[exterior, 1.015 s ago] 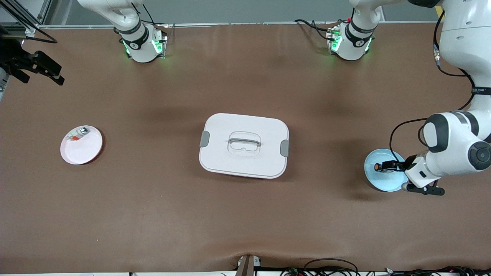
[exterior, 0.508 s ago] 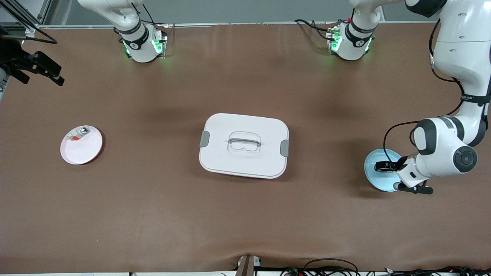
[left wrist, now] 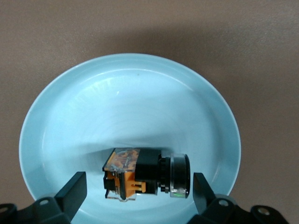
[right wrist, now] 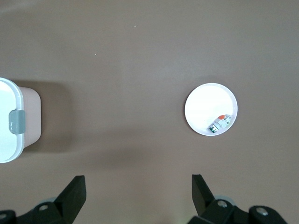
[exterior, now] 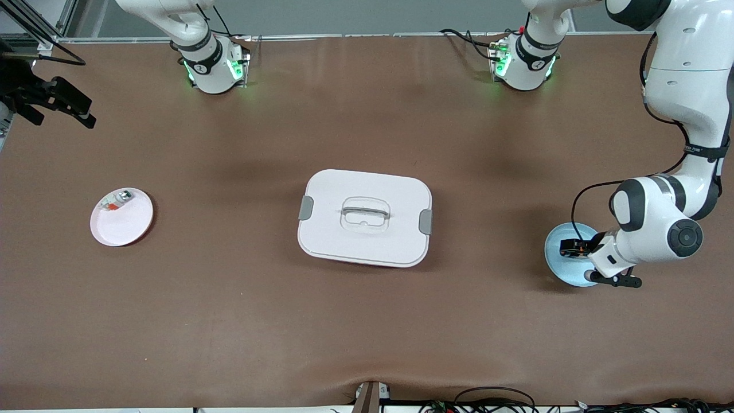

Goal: Transfer orange switch to right arm and place
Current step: 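Close the left gripper on the orange switch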

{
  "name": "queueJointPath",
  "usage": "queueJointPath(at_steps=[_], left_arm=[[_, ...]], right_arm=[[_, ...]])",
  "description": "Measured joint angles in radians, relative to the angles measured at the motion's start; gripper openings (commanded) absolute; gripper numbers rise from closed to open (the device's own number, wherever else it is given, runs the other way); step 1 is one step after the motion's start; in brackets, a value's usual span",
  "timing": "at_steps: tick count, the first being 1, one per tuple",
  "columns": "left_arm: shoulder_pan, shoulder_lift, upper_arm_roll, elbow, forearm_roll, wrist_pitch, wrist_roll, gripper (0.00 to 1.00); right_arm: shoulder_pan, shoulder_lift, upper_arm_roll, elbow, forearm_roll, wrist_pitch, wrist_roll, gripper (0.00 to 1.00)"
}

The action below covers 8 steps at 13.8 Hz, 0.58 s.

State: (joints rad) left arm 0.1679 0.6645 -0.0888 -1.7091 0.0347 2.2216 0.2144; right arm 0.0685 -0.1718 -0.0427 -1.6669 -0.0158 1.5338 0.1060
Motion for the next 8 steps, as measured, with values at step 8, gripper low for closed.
queueJointPath(at_steps=[8], left_arm=[[0.000, 0.019, -0.001, -0.003, 0.000, 0.023, 0.000, 1.00]], right_arm=[[0.000, 0.000, 0.000, 0.000, 0.000, -0.001, 0.000, 1.00]])
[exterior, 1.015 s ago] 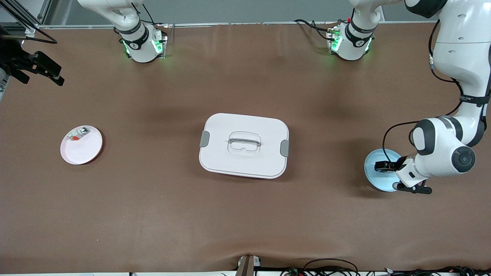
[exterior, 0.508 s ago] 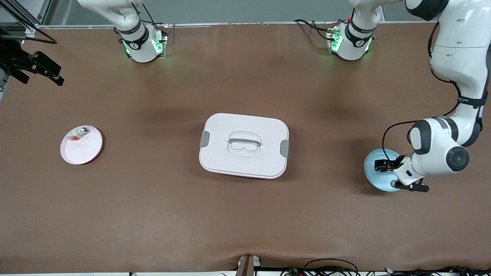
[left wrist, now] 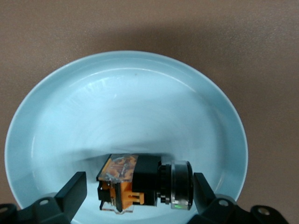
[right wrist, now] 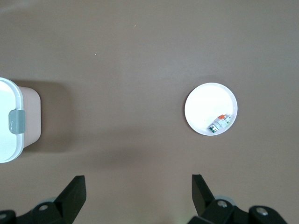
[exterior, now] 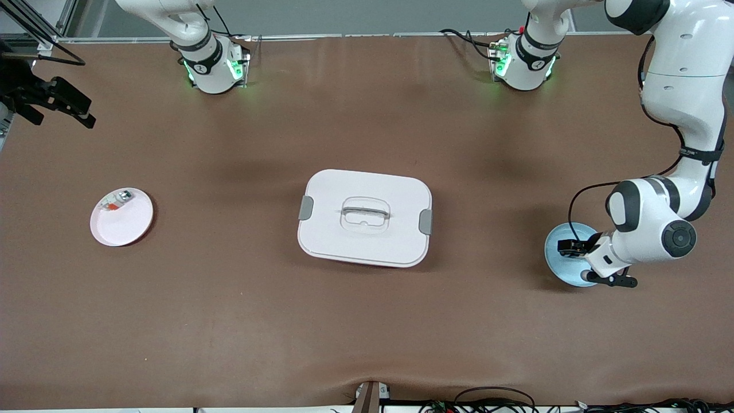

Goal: Transfer orange switch to right arm and place
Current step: 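Close the left gripper on the orange switch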

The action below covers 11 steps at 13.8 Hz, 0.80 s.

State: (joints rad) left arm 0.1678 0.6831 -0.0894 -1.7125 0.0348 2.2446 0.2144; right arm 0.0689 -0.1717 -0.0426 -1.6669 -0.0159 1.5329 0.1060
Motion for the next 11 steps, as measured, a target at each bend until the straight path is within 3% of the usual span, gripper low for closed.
queueJointPath(at_steps=[1, 2, 5, 7, 11], left_arm=[[0.000, 0.000, 0.000, 0.000, 0.000, 0.001, 0.000, 1.00], [0.000, 0.000, 0.000, 0.000, 0.000, 0.004, 0.000, 0.90], [0.000, 0.000, 0.000, 0.000, 0.000, 0.010, 0.000, 0.43], [0.000, 0.000, 0.000, 0.000, 0.000, 0.011, 0.000, 0.20], [0.000, 0.000, 0.000, 0.002, 0.000, 0.013, 0.000, 0.15]], right_arm=[[0.000, 0.000, 0.000, 0.000, 0.000, 0.000, 0.000, 1.00], [0.000, 0.000, 0.001, 0.000, 0.000, 0.000, 0.000, 1.00], [0.000, 0.000, 0.001, 0.000, 0.000, 0.000, 0.000, 1.00], [0.000, 0.000, 0.001, 0.000, 0.000, 0.000, 0.000, 1.00], [0.000, 0.001, 0.000, 0.000, 0.000, 0.000, 0.000, 1.00]])
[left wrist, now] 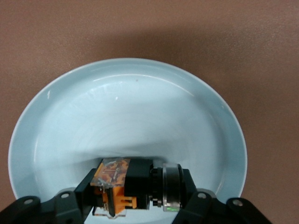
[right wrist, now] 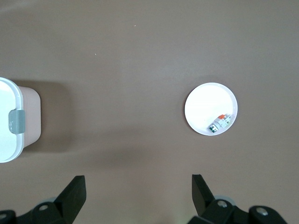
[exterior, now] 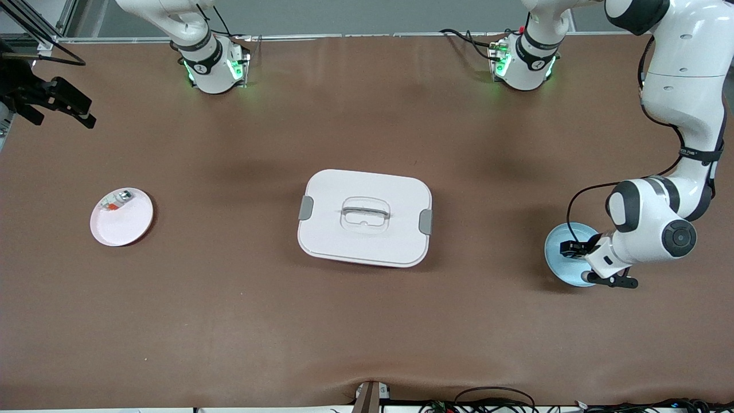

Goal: Transfer orange switch to right arm and place
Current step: 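Close the left gripper on the orange switch, then lift the switch with the left gripper while the right gripper rises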

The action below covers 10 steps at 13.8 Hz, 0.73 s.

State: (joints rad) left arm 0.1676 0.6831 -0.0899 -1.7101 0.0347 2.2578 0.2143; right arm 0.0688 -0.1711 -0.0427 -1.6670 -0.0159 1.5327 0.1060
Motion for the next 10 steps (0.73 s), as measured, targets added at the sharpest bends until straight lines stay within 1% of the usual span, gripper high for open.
queueJointPath(at_steps=[5, 10], left_arm=[[0.000, -0.005, 0.000, 0.012, 0.000, 0.002, -0.001, 0.15], [0.000, -0.065, -0.005, 0.022, 0.000, -0.019, -0.019, 0.16]], right_arm=[[-0.001, 0.001, -0.001, -0.001, 0.000, -0.001, 0.000, 1.00], [-0.001, 0.002, -0.001, -0.001, 0.000, -0.001, 0.000, 1.00]])
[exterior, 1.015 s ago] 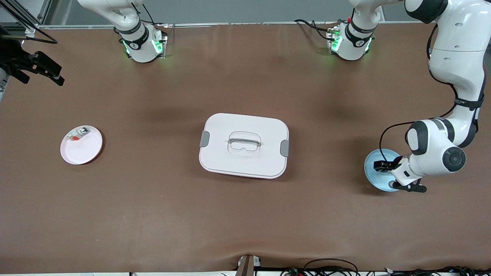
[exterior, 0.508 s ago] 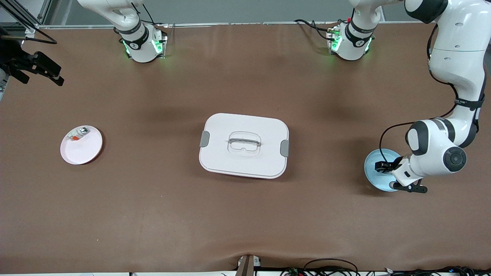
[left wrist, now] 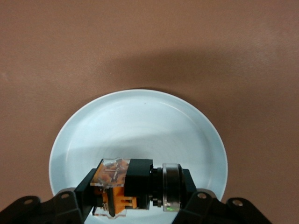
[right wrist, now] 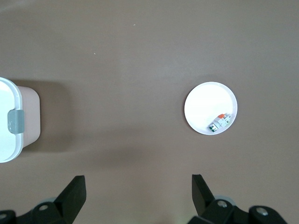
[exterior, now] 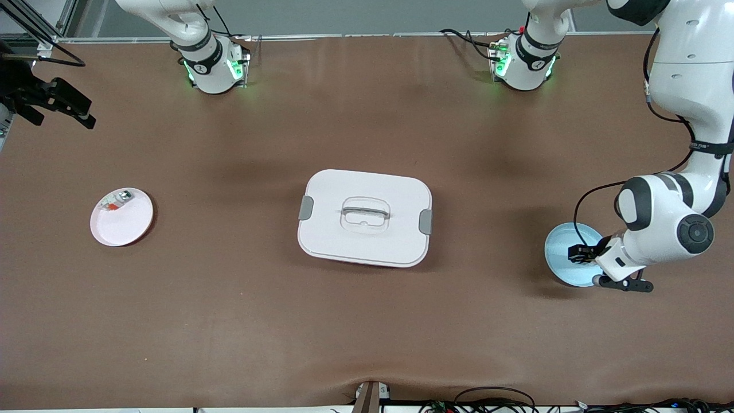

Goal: Transfer orange switch to right arm and place
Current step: 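Lift the switch with the left gripper while the right gripper rises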

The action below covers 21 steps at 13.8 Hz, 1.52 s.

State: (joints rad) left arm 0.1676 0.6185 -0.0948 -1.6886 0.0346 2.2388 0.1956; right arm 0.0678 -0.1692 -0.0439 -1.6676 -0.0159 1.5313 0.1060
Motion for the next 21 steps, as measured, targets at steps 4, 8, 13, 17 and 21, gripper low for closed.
queueJointPath(at_steps=[4, 8, 13, 17, 21], left_arm=[[0.000, -0.045, 0.000, 0.015, 0.000, -0.076, 0.000, 0.16], [0.001, -0.095, 0.000, 0.038, -0.001, -0.180, -0.002, 0.16], [0.000, -0.166, -0.035, 0.070, -0.010, -0.327, -0.076, 0.16], [-0.005, -0.237, -0.058, 0.080, -0.090, -0.426, -0.112, 0.16], [-0.006, -0.311, -0.074, 0.082, -0.147, -0.513, -0.175, 0.17]], right_arm=[[0.000, 0.001, 0.000, 0.000, 0.000, 0.000, 0.000, 1.00], [-0.001, 0.011, -0.003, 0.005, 0.000, 0.005, -0.001, 1.00], [-0.001, 0.064, -0.004, 0.026, 0.000, 0.008, -0.001, 1.00], [-0.002, 0.210, -0.005, 0.081, 0.000, 0.030, -0.001, 1.00], [-0.003, 0.255, -0.006, 0.135, 0.000, 0.027, -0.001, 1.00]])
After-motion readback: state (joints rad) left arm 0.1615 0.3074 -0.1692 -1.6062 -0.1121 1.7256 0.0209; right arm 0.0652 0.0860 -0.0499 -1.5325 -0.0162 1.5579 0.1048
